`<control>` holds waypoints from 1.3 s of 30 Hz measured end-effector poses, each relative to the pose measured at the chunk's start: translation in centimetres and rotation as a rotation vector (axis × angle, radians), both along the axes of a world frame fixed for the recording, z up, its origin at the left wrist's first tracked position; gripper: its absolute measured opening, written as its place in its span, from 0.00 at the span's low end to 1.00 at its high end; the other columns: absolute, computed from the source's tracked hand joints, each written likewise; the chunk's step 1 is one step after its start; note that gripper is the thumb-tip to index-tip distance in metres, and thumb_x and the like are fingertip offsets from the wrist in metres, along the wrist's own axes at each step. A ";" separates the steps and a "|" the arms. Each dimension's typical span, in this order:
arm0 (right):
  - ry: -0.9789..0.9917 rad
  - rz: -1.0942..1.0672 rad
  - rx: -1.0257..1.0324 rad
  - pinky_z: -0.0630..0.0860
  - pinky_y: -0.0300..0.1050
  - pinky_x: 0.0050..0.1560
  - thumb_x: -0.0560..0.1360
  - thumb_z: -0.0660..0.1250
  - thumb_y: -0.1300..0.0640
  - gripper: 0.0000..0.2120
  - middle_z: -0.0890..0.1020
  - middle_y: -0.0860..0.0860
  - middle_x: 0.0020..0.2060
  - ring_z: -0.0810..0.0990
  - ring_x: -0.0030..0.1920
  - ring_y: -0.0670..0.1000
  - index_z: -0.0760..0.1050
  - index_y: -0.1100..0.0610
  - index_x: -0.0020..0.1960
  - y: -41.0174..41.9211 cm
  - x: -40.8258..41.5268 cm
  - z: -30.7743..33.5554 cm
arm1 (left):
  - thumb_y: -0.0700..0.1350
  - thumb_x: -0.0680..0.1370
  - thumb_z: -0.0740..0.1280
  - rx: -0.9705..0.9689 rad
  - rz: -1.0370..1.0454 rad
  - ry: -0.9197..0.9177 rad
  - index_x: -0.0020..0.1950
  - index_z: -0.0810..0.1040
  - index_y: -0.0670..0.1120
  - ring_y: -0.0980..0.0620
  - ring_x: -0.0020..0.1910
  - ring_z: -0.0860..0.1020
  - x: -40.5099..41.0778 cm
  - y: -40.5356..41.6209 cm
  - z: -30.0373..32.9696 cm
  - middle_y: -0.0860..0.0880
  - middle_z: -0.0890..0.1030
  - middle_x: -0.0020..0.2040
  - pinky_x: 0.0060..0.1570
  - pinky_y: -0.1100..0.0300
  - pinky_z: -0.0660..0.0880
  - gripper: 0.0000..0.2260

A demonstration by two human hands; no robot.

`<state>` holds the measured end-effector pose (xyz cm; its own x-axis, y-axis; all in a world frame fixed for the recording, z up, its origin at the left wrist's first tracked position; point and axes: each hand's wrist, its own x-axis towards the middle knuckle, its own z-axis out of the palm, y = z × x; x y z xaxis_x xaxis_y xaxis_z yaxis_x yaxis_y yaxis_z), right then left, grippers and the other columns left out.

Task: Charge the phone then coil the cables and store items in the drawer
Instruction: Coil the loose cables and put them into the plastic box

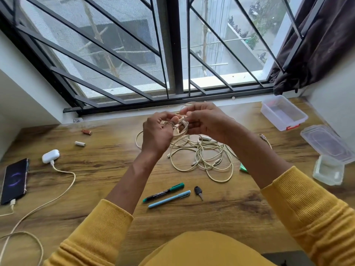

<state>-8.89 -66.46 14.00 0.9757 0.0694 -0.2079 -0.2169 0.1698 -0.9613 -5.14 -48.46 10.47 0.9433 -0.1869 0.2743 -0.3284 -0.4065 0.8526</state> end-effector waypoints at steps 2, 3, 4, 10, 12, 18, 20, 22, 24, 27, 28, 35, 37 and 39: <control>0.031 0.001 -0.005 0.84 0.52 0.49 0.79 0.66 0.71 0.13 0.86 0.59 0.42 0.87 0.41 0.55 0.77 0.65 0.62 0.5 -0.1 0.1 | 0.45 0.80 0.74 0.038 0.027 -0.055 0.53 0.88 0.49 0.55 0.47 0.85 0.0 0.0 -0.5 0.53 0.87 0.48 0.48 0.48 0.84 0.04; 0.036 -0.016 -0.022 0.83 0.53 0.51 0.78 0.67 0.73 0.15 0.86 0.58 0.42 0.87 0.41 0.55 0.77 0.64 0.63 0.8 -0.2 0.1 | 0.46 0.80 0.74 0.046 0.033 -0.077 0.54 0.88 0.49 0.54 0.47 0.86 -0.2 0.0 -0.6 0.53 0.87 0.48 0.48 0.47 0.84 0.04; 0.040 -0.047 -0.036 0.82 0.53 0.52 0.76 0.67 0.74 0.17 0.85 0.58 0.41 0.87 0.40 0.54 0.77 0.64 0.63 1.1 -0.2 0.1 | 0.46 0.80 0.74 0.050 0.037 -0.094 0.54 0.88 0.50 0.54 0.48 0.86 -0.3 -0.1 -0.7 0.53 0.87 0.48 0.48 0.47 0.84 0.04; 0.053 -0.190 -0.001 0.83 0.52 0.48 0.77 0.65 0.77 0.16 0.82 0.64 0.47 0.84 0.43 0.59 0.74 0.64 0.61 2.1 -0.5 -0.2 | 0.46 0.81 0.73 0.024 0.020 -0.102 0.54 0.86 0.50 0.55 0.47 0.86 -0.8 -0.4 -0.6 0.54 0.87 0.47 0.48 0.50 0.84 0.04; 0.088 -0.177 0.073 0.82 0.52 0.47 0.78 0.64 0.76 0.16 0.82 0.64 0.44 0.84 0.41 0.60 0.71 0.65 0.63 2.1 -0.7 -0.3 | 0.45 0.81 0.74 0.013 0.033 -0.099 0.53 0.86 0.50 0.59 0.46 0.84 -0.7 -0.3 -0.4 0.56 0.86 0.46 0.47 0.57 0.83 0.03; 0.100 -0.131 0.207 0.82 0.51 0.47 0.80 0.62 0.75 0.11 0.83 0.59 0.36 0.83 0.37 0.56 0.75 0.61 0.47 2.0 -1.2 0.2 | 0.47 0.81 0.74 -0.117 0.047 0.016 0.52 0.86 0.50 0.60 0.47 0.83 -0.4 -0.1 -0.4 0.55 0.86 0.47 0.45 0.58 0.82 0.02; 0.123 -0.143 0.175 0.83 0.51 0.44 0.81 0.64 0.73 0.09 0.84 0.58 0.38 0.84 0.35 0.54 0.74 0.60 0.50 1.9 -1.0 0.2 | 0.48 0.81 0.75 -0.155 0.049 0.039 0.52 0.86 0.50 0.57 0.43 0.83 -0.4 -0.1 -0.4 0.54 0.86 0.46 0.42 0.53 0.83 0.03; 0.139 -0.158 0.147 0.85 0.49 0.41 0.81 0.66 0.71 0.10 0.84 0.58 0.39 0.85 0.34 0.52 0.72 0.58 0.54 1.9 -0.7 0.0 | 0.49 0.81 0.75 -0.192 0.055 0.066 0.53 0.86 0.48 0.56 0.39 0.83 -0.5 -0.1 -0.5 0.51 0.87 0.46 0.40 0.52 0.83 0.05; 0.122 -0.164 0.114 0.84 0.50 0.43 0.81 0.66 0.71 0.10 0.83 0.58 0.39 0.85 0.35 0.52 0.71 0.57 0.51 2.0 -0.6 -0.2 | 0.49 0.81 0.75 -0.232 0.047 0.089 0.53 0.85 0.47 0.55 0.38 0.83 -0.6 -0.1 -0.6 0.49 0.87 0.45 0.40 0.51 0.84 0.06; 0.073 -0.185 0.049 0.83 0.53 0.49 0.81 0.65 0.71 0.12 0.82 0.57 0.38 0.85 0.37 0.54 0.70 0.56 0.48 2.3 -0.4 -0.4 | 0.47 0.81 0.74 -0.300 0.019 0.117 0.53 0.85 0.44 0.54 0.37 0.83 -0.8 -0.2 -0.6 0.46 0.87 0.43 0.39 0.54 0.82 0.07; 0.060 -0.197 0.030 0.83 0.54 0.51 0.81 0.65 0.71 0.11 0.82 0.58 0.39 0.84 0.38 0.55 0.70 0.56 0.49 2.4 -0.4 -0.4 | 0.46 0.82 0.74 -0.320 0.014 0.125 0.53 0.85 0.43 0.54 0.37 0.83 -0.9 -0.2 -0.7 0.45 0.87 0.43 0.39 0.55 0.81 0.07; -0.060 -0.177 -0.133 0.79 0.44 0.40 0.80 0.62 0.73 0.13 0.81 0.58 0.37 0.80 0.36 0.52 0.68 0.57 0.56 2.7 -0.4 -0.2 | 0.43 0.82 0.73 -0.433 -0.007 0.232 0.56 0.84 0.40 0.44 0.42 0.84 -0.8 0.0 -1.3 0.39 0.87 0.46 0.44 0.49 0.81 0.08; -0.077 -0.181 -0.156 0.80 0.44 0.38 0.79 0.61 0.73 0.13 0.80 0.59 0.37 0.80 0.34 0.52 0.69 0.56 0.54 2.8 -0.3 -0.1 | 0.42 0.82 0.72 -0.456 -0.017 0.271 0.56 0.84 0.40 0.42 0.44 0.86 -0.7 -0.1 -1.3 0.39 0.87 0.46 0.47 0.47 0.83 0.06; -0.061 -0.189 -0.143 0.80 0.43 0.36 0.79 0.62 0.74 0.13 0.80 0.60 0.37 0.80 0.33 0.51 0.70 0.56 0.53 2.7 -0.3 -0.1 | 0.42 0.83 0.72 -0.454 -0.032 0.301 0.56 0.84 0.42 0.42 0.45 0.87 -0.7 -0.1 -1.4 0.40 0.87 0.47 0.49 0.45 0.84 0.05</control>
